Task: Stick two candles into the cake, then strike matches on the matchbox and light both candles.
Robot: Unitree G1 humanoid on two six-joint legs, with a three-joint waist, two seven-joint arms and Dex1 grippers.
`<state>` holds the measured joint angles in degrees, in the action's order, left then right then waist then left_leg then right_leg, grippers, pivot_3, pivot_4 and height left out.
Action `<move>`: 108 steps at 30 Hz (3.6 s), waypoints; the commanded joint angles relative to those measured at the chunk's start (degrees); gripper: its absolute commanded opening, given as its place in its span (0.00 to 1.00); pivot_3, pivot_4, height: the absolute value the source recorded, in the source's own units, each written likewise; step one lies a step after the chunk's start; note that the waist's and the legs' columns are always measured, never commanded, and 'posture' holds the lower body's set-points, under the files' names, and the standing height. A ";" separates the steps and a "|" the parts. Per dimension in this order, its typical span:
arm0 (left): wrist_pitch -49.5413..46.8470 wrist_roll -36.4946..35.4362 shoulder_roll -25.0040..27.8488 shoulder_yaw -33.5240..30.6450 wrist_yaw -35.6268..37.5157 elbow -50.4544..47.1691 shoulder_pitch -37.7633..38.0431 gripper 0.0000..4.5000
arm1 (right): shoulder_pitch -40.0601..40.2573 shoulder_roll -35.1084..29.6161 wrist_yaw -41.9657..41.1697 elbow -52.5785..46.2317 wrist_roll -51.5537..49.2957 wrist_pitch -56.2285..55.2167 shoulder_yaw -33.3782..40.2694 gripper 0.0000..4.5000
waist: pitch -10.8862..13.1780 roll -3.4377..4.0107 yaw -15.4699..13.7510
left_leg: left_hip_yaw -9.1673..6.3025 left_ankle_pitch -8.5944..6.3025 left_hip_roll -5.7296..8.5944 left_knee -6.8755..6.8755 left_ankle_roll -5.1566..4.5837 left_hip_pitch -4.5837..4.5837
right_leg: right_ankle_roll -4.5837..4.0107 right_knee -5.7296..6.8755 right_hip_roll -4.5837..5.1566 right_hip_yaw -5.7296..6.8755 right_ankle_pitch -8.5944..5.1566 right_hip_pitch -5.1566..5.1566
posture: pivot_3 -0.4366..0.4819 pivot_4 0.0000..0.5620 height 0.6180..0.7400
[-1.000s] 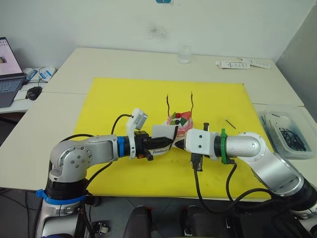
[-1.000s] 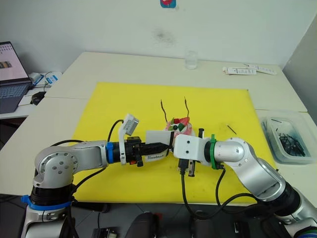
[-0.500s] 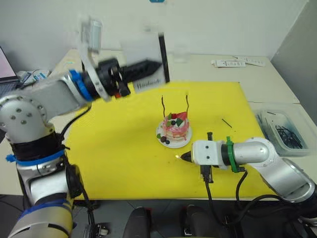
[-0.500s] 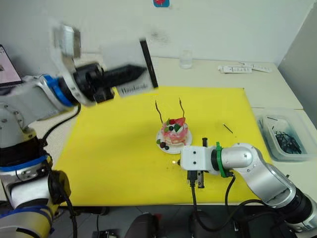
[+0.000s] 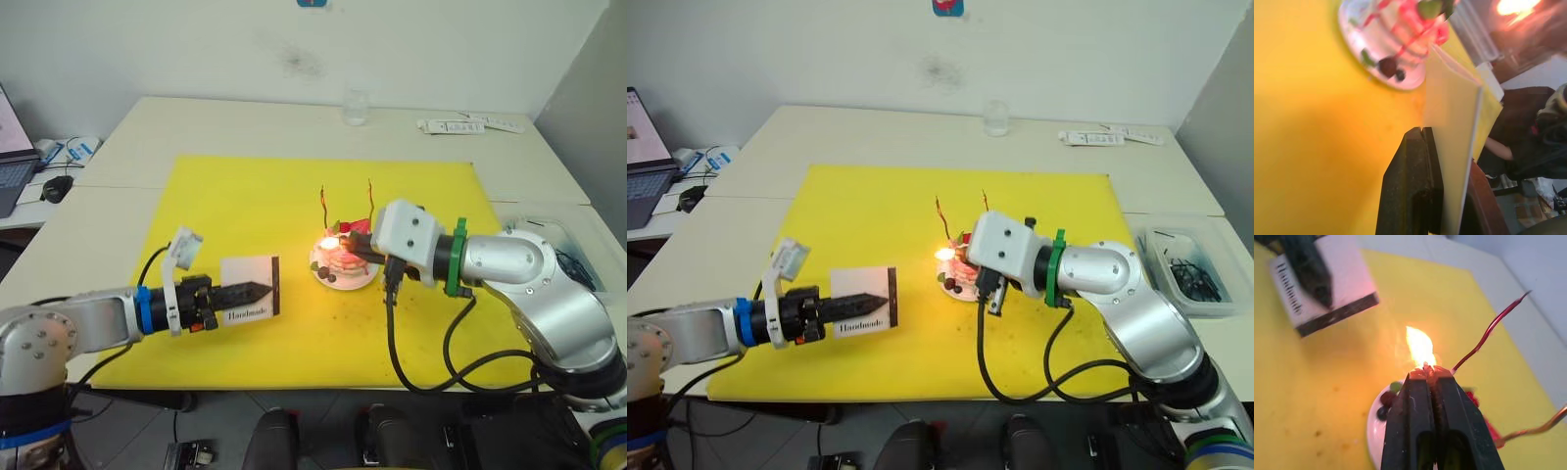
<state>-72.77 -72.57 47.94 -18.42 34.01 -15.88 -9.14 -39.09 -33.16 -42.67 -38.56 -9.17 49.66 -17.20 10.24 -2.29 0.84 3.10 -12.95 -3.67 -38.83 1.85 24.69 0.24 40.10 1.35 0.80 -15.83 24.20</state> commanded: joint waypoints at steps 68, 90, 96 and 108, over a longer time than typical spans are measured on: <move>3.81 6.39 -5.06 8.20 6.46 -1.75 -5.25 0.00 | -4.92 1.98 6.35 4.33 6.40 -4.84 0.58 0.00 | 0.00 0.00 -0.71 | 0.08 -0.02 -0.02 0.05 -0.02 0.12 | 0.06 -0.05 -0.11 -0.03 0.03 0.13 | 0.48 0.27 0.54; 3.83 6.40 -5.07 8.70 6.91 -1.52 -5.80 0.00 | -5.09 2.35 6.42 4.46 6.33 -4.55 0.41 0.00 | 0.00 0.00 -0.71 | 0.09 -0.02 -0.02 0.06 -0.02 0.12 | 0.06 -0.05 -0.11 -0.04 0.03 0.13 | 0.48 0.27 0.54; 3.74 6.23 -5.22 8.70 6.84 -1.47 -6.08 0.00 | -4.73 2.33 6.42 4.03 6.22 -4.31 0.38 0.00 | 0.00 0.00 -0.71 | 0.09 -0.02 -0.03 0.06 -0.02 0.12 | 0.06 -0.05 -0.11 -0.03 0.03 0.13 | 0.48 0.27 0.54; 2.75 4.82 -5.43 8.29 6.50 -1.29 -7.55 0.00 | -1.28 0.64 4.97 -0.19 3.95 -2.03 1.97 0.00 | 0.00 0.00 -0.80 | 0.06 -0.02 -0.02 0.06 -0.02 0.13 | 0.06 -0.07 -0.11 -0.02 0.03 0.12 | 0.48 0.27 0.54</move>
<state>-69.82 -66.43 42.62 -9.29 40.14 -16.25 -15.70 -40.90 -31.60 -37.30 -35.31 -4.04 47.07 -17.62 10.24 -2.28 0.05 3.16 -12.97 -3.70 -38.77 1.82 24.82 0.31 40.03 1.24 0.78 -15.80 24.32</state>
